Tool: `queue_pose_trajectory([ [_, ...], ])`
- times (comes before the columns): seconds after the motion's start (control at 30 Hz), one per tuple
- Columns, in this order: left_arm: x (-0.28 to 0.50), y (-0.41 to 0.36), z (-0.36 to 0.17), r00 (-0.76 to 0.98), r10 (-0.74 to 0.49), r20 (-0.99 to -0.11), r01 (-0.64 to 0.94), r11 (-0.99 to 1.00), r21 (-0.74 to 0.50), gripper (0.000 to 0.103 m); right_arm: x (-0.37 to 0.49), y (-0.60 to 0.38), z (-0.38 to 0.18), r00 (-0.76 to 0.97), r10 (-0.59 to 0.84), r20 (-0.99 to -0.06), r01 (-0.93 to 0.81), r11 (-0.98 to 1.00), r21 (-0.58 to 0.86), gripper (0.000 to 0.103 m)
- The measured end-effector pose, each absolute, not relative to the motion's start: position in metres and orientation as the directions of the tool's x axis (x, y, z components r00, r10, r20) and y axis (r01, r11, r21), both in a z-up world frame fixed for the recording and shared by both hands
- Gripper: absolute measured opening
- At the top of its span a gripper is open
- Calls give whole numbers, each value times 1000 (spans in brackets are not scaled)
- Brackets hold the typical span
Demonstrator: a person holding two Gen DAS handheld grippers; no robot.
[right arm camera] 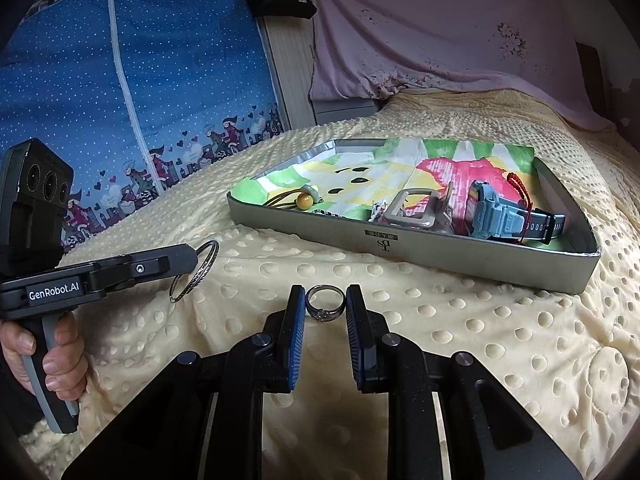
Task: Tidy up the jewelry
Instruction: 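Carry the hoops and ring into the grey tray and open both tools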
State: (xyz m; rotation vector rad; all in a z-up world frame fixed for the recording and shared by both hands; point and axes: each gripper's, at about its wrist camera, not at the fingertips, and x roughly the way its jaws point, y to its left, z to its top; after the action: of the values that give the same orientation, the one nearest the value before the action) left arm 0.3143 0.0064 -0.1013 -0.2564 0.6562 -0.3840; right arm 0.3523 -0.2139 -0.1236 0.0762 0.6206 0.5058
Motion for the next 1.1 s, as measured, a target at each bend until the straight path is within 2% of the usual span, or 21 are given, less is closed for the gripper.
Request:
queue_pose_trajectory([
  [0.8, 291, 14, -102, 714, -423, -558, 241, 897, -371, 3, 339, -209, -115, 712, 464, -527, -435, 881, 188, 18],
  [0.97, 309, 19, -87, 760, -387, -523, 202, 904, -376, 3, 344, -209, -109, 731, 458, -506, -421, 886, 193, 18],
  [1.1, 333, 21, -77, 802, -311, -509, 142, 929, -342, 3, 354, -212, -105, 759, 438, -482, -391, 898, 202, 18],
])
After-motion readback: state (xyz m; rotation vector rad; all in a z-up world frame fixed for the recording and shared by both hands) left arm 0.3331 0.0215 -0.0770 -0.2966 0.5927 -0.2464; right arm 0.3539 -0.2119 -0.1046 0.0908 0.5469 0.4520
